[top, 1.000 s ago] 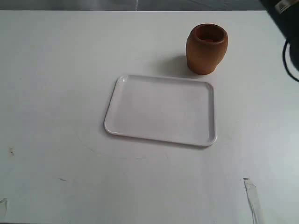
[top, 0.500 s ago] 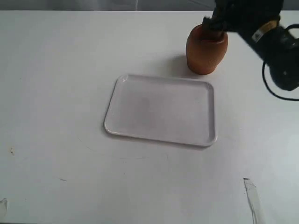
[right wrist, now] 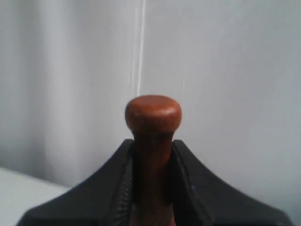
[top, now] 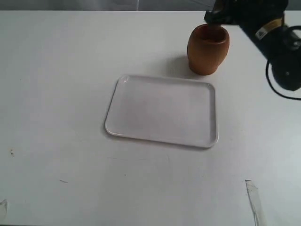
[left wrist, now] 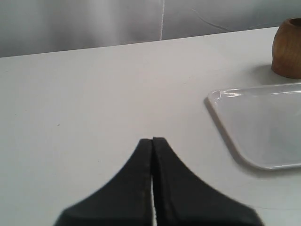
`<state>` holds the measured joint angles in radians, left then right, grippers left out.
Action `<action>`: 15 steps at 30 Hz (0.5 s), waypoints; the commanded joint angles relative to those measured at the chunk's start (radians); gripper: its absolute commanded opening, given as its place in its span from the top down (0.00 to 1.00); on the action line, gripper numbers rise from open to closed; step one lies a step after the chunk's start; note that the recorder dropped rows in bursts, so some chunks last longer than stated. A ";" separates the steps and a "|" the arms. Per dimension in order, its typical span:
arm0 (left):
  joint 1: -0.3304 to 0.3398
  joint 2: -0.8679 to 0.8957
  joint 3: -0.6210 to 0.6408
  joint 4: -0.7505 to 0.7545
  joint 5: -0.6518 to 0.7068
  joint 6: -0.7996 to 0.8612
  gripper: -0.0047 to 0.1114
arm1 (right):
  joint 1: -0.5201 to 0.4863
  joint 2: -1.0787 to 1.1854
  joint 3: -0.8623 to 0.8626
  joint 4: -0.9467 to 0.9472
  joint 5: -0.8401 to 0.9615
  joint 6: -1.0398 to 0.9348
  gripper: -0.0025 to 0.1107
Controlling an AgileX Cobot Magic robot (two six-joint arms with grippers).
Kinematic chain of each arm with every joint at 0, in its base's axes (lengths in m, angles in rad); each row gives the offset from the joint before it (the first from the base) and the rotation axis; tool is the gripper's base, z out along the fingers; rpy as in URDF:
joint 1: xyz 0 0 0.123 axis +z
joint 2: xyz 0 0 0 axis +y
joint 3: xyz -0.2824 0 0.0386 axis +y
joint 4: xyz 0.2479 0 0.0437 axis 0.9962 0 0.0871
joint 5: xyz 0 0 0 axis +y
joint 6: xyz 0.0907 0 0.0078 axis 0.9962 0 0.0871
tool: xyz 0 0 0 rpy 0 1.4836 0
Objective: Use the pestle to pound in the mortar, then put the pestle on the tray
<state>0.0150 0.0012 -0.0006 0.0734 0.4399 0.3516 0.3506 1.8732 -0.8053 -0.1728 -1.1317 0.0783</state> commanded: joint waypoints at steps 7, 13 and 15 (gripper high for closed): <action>-0.008 -0.001 0.001 -0.007 -0.003 -0.008 0.96 | -0.003 -0.237 -0.103 -0.113 0.302 -0.004 0.98; -0.008 -0.001 0.001 -0.007 -0.003 -0.008 0.96 | -0.001 0.101 -0.103 -0.109 0.305 0.030 0.98; -0.008 -0.001 0.001 -0.007 -0.003 -0.008 0.96 | -0.001 0.198 -0.103 -0.079 0.302 0.035 0.98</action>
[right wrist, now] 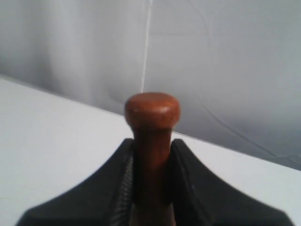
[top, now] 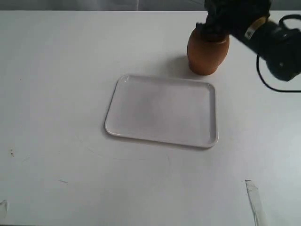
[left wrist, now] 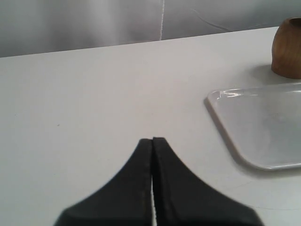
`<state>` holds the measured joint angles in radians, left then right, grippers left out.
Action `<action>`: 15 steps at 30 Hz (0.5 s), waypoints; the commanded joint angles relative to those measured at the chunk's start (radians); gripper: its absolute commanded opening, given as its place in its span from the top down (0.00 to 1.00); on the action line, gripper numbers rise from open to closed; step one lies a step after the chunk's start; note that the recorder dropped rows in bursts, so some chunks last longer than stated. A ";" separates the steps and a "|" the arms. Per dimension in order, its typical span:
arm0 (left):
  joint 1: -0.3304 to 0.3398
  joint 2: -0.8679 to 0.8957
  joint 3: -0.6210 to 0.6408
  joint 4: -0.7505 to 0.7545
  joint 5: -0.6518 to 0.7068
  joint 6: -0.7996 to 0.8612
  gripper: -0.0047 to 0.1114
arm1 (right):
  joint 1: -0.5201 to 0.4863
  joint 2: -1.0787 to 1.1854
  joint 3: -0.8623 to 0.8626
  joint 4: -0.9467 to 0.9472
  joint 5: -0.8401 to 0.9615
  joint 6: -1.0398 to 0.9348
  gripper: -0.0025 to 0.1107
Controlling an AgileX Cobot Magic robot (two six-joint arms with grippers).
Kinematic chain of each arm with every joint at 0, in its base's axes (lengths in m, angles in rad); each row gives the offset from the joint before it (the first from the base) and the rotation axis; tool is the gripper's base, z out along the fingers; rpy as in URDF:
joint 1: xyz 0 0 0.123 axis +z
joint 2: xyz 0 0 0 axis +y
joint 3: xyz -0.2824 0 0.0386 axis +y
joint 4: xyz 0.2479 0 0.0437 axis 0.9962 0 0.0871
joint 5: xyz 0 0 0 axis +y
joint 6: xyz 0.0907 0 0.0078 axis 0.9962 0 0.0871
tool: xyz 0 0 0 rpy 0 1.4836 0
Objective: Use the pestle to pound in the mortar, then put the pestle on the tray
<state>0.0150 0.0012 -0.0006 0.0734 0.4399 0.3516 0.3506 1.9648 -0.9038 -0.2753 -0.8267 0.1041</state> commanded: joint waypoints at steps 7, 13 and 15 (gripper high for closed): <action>-0.008 -0.001 0.001 -0.007 -0.003 -0.008 0.96 | 0.003 -0.077 -0.005 0.003 -0.088 0.021 0.98; -0.008 -0.001 0.001 -0.007 -0.003 -0.008 0.96 | 0.078 -0.409 -0.005 -0.384 -0.067 0.211 0.98; -0.008 -0.001 0.001 -0.007 -0.003 -0.008 0.96 | 0.113 -0.426 -0.005 -0.467 -0.010 0.255 0.98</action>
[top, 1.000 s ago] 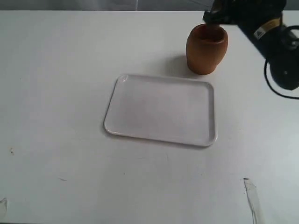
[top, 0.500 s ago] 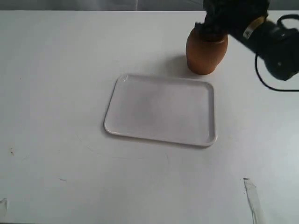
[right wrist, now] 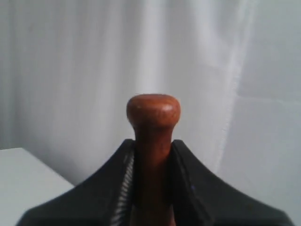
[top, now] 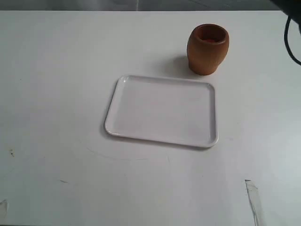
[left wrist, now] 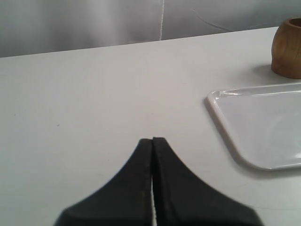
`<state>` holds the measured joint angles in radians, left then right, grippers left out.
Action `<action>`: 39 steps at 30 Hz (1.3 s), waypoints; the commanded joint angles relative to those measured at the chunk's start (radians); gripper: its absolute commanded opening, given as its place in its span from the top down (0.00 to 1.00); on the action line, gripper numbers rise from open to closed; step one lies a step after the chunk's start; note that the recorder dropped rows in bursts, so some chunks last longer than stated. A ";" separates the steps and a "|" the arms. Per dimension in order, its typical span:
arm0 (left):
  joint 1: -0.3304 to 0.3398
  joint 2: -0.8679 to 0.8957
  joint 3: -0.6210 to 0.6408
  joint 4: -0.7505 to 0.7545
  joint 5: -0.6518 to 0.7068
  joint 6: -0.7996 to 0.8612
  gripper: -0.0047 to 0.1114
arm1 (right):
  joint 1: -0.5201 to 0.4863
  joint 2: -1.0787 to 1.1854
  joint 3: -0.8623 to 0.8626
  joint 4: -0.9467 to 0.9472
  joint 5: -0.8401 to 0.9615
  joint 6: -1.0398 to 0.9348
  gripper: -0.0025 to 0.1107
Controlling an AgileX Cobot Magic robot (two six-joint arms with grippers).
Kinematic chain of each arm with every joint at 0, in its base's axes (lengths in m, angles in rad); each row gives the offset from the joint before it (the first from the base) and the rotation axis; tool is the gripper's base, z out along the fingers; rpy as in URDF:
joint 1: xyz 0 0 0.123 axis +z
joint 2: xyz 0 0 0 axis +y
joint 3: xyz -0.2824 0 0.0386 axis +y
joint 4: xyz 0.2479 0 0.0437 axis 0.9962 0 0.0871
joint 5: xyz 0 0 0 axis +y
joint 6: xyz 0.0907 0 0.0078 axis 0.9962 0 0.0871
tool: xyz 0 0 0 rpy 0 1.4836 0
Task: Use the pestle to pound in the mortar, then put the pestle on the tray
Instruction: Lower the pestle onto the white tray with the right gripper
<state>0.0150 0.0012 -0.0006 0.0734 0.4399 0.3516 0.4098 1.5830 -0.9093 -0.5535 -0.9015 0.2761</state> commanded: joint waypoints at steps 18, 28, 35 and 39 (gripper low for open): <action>-0.008 -0.001 0.001 -0.007 -0.003 -0.008 0.96 | 0.210 0.298 0.001 -0.501 0.572 0.319 0.98; -0.008 -0.001 0.001 -0.007 -0.003 -0.008 0.96 | 0.210 0.431 0.001 -0.501 0.555 0.351 0.98; -0.008 -0.001 0.001 -0.007 -0.003 -0.008 0.96 | 0.210 0.447 0.001 -0.525 0.529 0.353 0.79; -0.008 -0.001 0.001 -0.007 -0.003 -0.008 0.96 | 0.210 0.440 0.001 -0.507 0.497 0.360 0.58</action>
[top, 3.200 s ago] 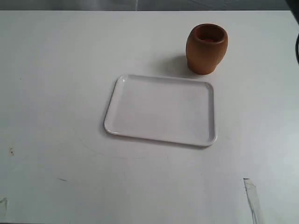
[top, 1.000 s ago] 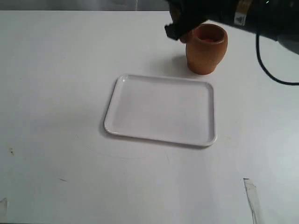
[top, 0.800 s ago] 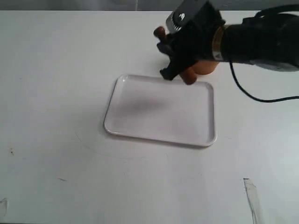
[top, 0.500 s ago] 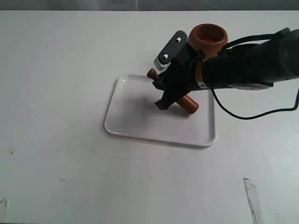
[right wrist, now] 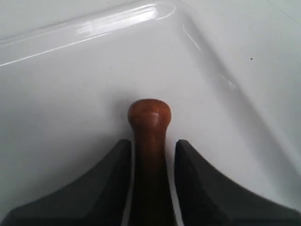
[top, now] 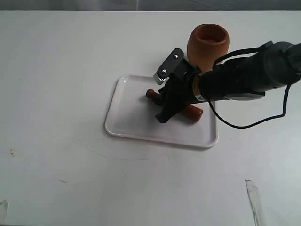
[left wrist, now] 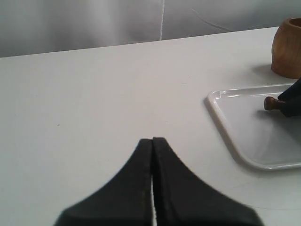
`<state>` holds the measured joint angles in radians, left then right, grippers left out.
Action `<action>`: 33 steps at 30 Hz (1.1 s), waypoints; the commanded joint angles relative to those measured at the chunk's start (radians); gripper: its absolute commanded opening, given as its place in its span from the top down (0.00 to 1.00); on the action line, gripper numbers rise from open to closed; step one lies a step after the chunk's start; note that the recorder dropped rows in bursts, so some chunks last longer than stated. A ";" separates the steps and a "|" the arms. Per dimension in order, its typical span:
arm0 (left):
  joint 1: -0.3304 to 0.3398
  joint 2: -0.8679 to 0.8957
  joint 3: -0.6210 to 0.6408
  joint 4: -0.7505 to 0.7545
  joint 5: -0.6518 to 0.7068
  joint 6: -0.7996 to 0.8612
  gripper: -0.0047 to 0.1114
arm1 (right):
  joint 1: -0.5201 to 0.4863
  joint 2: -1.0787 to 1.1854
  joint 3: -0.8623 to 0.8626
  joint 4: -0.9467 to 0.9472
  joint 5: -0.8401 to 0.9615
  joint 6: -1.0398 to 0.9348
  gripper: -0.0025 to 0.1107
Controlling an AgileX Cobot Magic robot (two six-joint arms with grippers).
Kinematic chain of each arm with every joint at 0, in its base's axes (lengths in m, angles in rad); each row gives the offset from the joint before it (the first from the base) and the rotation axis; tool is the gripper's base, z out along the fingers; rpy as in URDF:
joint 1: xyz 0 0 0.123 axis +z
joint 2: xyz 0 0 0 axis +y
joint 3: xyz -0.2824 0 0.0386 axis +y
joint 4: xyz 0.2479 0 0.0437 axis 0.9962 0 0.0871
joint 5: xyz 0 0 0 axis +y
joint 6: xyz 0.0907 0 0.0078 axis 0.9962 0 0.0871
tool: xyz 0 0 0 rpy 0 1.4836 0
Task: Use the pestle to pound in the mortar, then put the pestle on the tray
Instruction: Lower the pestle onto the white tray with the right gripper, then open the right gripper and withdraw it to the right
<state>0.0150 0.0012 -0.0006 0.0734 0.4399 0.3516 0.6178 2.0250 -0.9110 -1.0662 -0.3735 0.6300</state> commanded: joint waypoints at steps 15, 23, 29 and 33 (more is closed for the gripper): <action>-0.008 -0.001 0.001 -0.007 -0.003 -0.008 0.96 | 0.002 -0.550 0.019 -0.231 -0.057 0.391 0.98; -0.008 -0.001 0.001 -0.007 -0.003 -0.008 0.96 | 0.002 -0.958 0.233 -0.272 -0.106 0.473 0.98; -0.008 -0.001 0.001 -0.007 -0.003 -0.008 0.96 | 0.002 -1.257 0.417 -0.234 -0.108 0.476 0.98; -0.008 -0.001 0.001 -0.007 -0.003 -0.008 0.96 | 0.002 -1.389 0.499 -0.223 -0.145 0.506 0.98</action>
<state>0.0150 0.0012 -0.0006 0.0734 0.4399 0.3516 0.6178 0.7070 -0.4628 -1.3043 -0.4904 1.1141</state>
